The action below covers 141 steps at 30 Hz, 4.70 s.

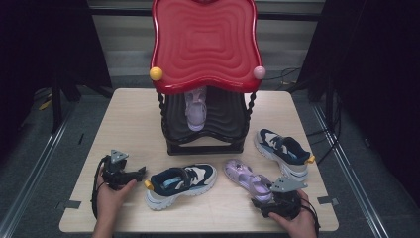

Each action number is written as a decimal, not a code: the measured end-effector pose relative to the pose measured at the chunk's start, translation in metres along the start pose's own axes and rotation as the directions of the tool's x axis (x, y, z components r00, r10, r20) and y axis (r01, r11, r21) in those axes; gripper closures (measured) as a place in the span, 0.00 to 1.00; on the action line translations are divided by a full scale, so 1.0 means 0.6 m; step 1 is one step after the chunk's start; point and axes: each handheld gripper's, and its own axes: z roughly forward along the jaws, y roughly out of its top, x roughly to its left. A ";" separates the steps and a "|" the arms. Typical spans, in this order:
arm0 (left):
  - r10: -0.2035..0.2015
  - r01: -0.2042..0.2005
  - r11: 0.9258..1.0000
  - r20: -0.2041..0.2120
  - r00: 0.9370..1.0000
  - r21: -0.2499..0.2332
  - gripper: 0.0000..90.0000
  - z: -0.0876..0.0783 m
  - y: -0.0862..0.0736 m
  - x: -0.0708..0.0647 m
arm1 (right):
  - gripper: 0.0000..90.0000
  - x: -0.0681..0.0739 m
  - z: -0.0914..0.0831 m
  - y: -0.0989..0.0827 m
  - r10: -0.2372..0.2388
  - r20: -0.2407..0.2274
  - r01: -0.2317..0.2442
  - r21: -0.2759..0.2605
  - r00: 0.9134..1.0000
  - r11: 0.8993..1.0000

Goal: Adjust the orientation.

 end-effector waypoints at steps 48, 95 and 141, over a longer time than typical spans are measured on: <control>0.000 0.000 1.000 0.000 1.000 -0.001 0.16 0.000 0.000 0.000 | 0.41 -0.009 0.011 0.009 0.043 -0.009 -0.043 -0.007 0.999 0.999; -0.001 0.001 1.000 0.000 1.000 -0.001 0.16 0.000 0.000 0.000 | 0.42 0.019 -0.069 0.068 0.105 0.080 -0.095 -0.121 0.991 0.988; 0.000 0.000 1.000 -0.001 1.000 -0.001 0.16 0.000 0.000 0.000 | 0.42 0.051 -0.019 0.203 0.213 0.241 -0.141 -0.283 0.947 0.949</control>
